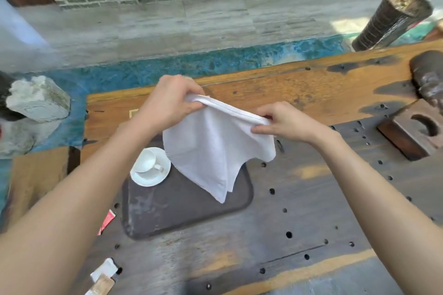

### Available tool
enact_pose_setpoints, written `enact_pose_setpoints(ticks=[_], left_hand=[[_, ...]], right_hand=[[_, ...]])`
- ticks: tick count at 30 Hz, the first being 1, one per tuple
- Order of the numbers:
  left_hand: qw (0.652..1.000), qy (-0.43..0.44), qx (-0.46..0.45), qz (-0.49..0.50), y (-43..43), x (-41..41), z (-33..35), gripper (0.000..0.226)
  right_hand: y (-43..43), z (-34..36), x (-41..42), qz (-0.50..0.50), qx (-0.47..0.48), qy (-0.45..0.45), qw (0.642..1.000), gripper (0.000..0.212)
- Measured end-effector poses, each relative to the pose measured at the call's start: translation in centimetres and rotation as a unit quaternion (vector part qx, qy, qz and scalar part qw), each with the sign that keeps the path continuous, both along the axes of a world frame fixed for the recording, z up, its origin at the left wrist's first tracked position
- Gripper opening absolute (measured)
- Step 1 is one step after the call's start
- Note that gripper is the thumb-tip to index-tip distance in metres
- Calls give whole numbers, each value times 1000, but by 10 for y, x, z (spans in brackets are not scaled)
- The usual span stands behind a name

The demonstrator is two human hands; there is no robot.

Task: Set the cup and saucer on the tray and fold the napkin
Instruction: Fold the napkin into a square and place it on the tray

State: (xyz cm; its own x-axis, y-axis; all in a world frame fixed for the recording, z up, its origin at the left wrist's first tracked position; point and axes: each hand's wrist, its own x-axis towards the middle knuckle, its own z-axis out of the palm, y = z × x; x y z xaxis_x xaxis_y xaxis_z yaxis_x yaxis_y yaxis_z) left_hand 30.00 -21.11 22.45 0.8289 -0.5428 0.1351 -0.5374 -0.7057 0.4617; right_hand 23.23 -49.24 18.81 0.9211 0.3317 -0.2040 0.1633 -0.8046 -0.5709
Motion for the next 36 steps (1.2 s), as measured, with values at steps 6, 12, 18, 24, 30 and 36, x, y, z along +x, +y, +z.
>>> enact_pose_setpoints(ticks=[6, 12, 18, 24, 30, 36], left_hand=[[996, -13, 59, 61, 34, 10, 23, 17], [985, -19, 48, 163, 61, 11, 23, 15], [985, -13, 1, 171, 66, 11, 24, 15], [987, -10, -19, 157, 61, 3, 22, 12], [992, 102, 35, 71, 53, -20, 7, 2], [948, 294, 118, -3, 42, -40, -33, 7]], right_hand=[[-32, 2, -2, -74, -80, -48, 993, 46], [-54, 32, 11, -232, -47, -176, 955, 14], [-62, 57, 27, -271, 10, -232, 934, 22], [-79, 62, 16, -263, 26, -262, 928, 22], [-123, 43, -19, -194, 15, -61, 979, 12], [-137, -10, -53, -170, 57, 113, 977, 7]])
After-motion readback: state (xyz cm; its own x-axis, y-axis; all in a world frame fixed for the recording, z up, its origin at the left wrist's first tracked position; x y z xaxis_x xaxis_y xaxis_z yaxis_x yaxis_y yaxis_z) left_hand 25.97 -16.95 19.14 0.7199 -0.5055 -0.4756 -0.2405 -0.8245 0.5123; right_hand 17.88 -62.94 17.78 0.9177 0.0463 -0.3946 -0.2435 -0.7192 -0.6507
